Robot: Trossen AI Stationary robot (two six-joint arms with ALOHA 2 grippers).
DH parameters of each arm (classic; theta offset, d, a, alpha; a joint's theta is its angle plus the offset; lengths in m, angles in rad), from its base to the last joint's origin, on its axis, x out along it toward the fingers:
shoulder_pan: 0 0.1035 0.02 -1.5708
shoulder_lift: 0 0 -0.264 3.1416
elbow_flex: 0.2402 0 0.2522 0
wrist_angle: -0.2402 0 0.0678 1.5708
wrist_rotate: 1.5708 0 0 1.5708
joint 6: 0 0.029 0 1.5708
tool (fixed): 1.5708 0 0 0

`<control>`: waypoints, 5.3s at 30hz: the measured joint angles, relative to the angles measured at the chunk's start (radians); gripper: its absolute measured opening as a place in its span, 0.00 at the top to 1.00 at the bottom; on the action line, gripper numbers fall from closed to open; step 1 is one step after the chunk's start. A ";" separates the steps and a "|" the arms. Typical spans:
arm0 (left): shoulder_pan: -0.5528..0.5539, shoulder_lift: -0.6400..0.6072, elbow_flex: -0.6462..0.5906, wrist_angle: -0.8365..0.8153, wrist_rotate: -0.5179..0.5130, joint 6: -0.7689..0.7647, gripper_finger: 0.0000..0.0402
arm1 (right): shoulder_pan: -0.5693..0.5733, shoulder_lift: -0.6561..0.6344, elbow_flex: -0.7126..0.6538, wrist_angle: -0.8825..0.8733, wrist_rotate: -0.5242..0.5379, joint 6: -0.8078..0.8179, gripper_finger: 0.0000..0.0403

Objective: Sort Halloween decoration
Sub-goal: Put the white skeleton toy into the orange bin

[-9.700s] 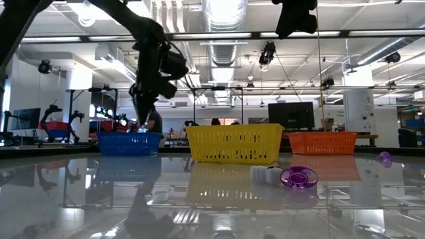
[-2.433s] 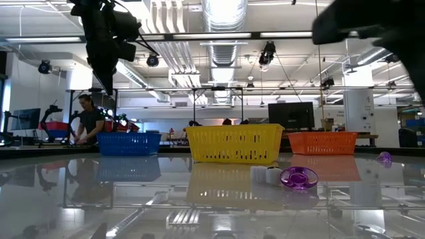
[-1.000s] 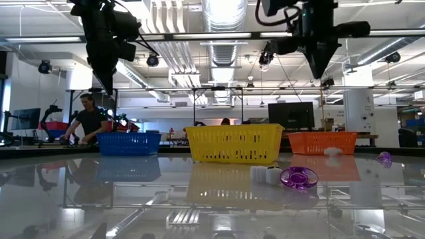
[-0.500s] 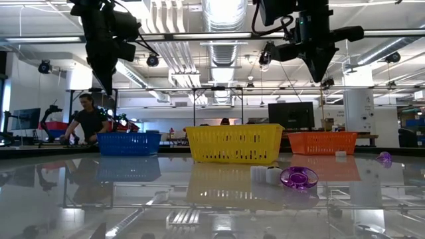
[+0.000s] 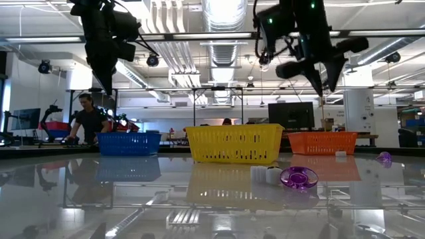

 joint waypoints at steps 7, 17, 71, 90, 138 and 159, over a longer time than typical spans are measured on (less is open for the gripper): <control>0.000 0.000 0.000 0.000 0.000 0.000 0.73 | -0.076 -0.016 -0.158 0.180 -0.114 -0.041 0.68; 0.000 0.000 0.000 -0.003 0.000 0.000 0.73 | -0.124 -0.032 -0.345 0.321 -0.196 -0.020 0.70; 0.000 0.002 0.000 -0.003 0.000 0.010 0.73 | -0.198 -0.101 -0.625 0.773 -0.203 -0.045 0.98; 0.000 0.002 0.000 -0.003 0.000 0.010 0.73 | -0.193 -0.138 -0.625 0.781 -0.293 -0.276 0.72; 0.000 0.002 0.000 -0.002 0.000 -0.013 0.73 | -0.310 -0.139 -0.638 0.859 -0.371 -0.566 0.74; 0.000 0.002 0.000 0.001 0.000 -0.020 0.73 | -0.310 -0.151 -0.677 0.882 -0.369 -0.523 0.96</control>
